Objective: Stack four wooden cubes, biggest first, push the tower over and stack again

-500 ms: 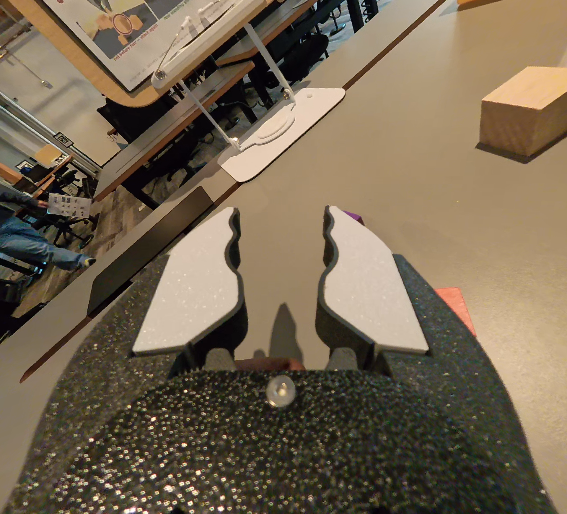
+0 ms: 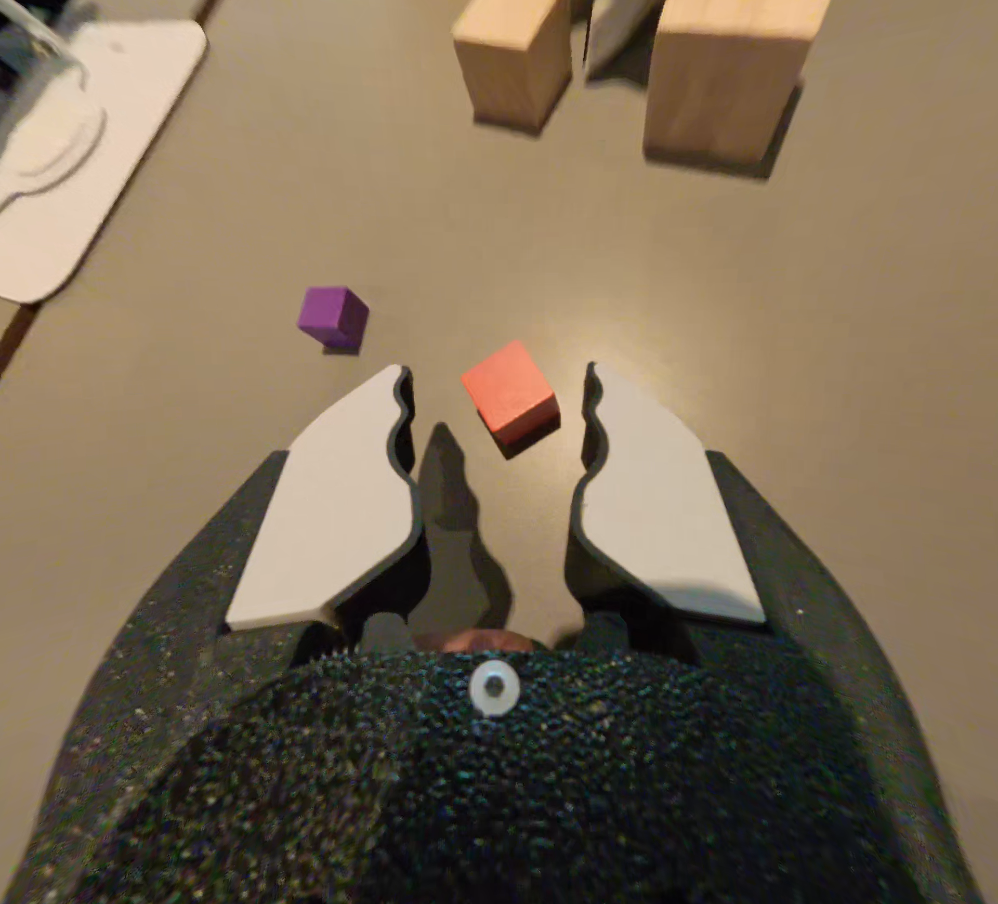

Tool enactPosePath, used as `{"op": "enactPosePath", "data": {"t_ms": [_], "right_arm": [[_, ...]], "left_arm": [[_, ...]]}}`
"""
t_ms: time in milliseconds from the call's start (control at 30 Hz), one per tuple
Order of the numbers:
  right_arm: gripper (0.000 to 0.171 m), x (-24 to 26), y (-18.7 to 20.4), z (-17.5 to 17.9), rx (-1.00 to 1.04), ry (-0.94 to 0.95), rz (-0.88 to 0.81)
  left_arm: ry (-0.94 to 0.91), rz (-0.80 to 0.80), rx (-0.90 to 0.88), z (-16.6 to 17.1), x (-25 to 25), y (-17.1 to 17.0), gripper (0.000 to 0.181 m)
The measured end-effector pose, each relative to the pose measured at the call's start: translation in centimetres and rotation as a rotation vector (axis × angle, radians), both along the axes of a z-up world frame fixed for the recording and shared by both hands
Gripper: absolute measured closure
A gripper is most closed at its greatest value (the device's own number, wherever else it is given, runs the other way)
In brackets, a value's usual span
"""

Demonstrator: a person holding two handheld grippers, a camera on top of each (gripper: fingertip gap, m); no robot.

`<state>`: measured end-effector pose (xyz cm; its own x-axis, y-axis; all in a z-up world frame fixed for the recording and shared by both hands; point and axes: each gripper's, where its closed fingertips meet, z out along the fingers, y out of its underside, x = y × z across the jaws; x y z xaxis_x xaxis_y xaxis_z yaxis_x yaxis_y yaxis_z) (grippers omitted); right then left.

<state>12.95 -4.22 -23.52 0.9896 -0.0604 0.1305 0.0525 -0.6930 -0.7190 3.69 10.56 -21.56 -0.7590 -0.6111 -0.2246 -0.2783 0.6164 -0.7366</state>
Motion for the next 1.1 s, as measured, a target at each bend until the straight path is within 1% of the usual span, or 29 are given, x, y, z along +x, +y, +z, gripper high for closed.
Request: {"op": "enactPosePath", "data": {"t_ms": [67, 133, 233, 300, 400, 467, 533, 600, 667, 700, 733, 800, 867, 933, 1033, 1100], "right_arm": [[0.13, 0.0, 0.0, 0.0, 0.001, 0.001, -0.002], [0.13, 0.0, -0.1, 0.0, 0.001, 0.001, -0.002], [0.13, 0.0, -0.1, -0.1, -0.003, -0.001, 0.0], [0.13, 0.0, -0.1, 0.0, -0.002, -0.001, 0.001], [0.13, 0.3, -0.4, 0.2, 0.001, 0.001, -0.009], [0.129, 0.8, -0.9, 0.7, 0.007, 0.0, -0.028], [0.13, 1.1, -1.2, 2.3, 0.056, 0.017, -0.059], [0.13, 0.3, -0.7, 5.2, 0.177, 0.089, -0.06], [0.133, -2.0, 0.6, 9.1, 0.364, 0.23, 0.0], [0.136, -3.4, 1.3, 10.5, 0.426, 0.292, 0.043], [0.135, -4.6, 1.8, 11.2, 0.436, 0.319, 0.086], [0.13, -6.4, 2.7, 10.7, 0.368, 0.264, 0.157], [0.128, -7.5, 3.2, 9.4, 0.294, 0.21, 0.191], [0.127, -8.5, 3.6, 8.7, 0.27, 0.268, 0.211], [0.125, -9.4, 3.8, 9.2, 0.303, 0.414, 0.238], [0.126, -9.7, 3.7, 9.5, 0.312, 0.471, 0.247]], "left_arm": [[0.04, 0.021, 0.06, -1.3, 0.2, 0.2, 0.131], [0.064, 0.031, 0.082, -2.0, 0.3, 0.4, 0.137], [0.092, 0.028, 0.057, -2.3, 0.3, 0.0, 0.146], [0.078, 0.034, 0.053, -2.1, 0.6, -0.2, 0.147], [-0.037, 0.034, 0.015, -0.4, 1.7, -1.2, 0.147], [-0.17, 0.024, 0.003, 1.5, 2.4, -2.1, 0.147], [-0.318, 0.012, 0.011, 3.6, 2.8, -3.3, 0.147], [-0.428, -0.008, 0.034, 5.2, 2.7, -5.0, 0.147], [-0.496, -0.056, 0.053, 6.1, 2.3, -7.1, 0.147], [-0.517, -0.078, 0.052, 6.4, 2.1, -8.1, 0.147], [-0.523, -0.098, 0.046, 6.6, 1.9, -9.1, 0.147], [-0.526, -0.119, 0.033, 6.9, 1.7, -10.4, 0.147], [-0.553, -0.128, 0.025, 7.4, 1.5, -11.0, 0.147], [-0.565, -0.138, 0.041, 7.4, 1.3, -11.1, 0.147], [-0.573, -0.157, 0.059, 7.1, 1.1, -11.1, 0.147], [-0.57, -0.16, 0.067, 7.0, 1.1, -11.1, 0.147]]}}
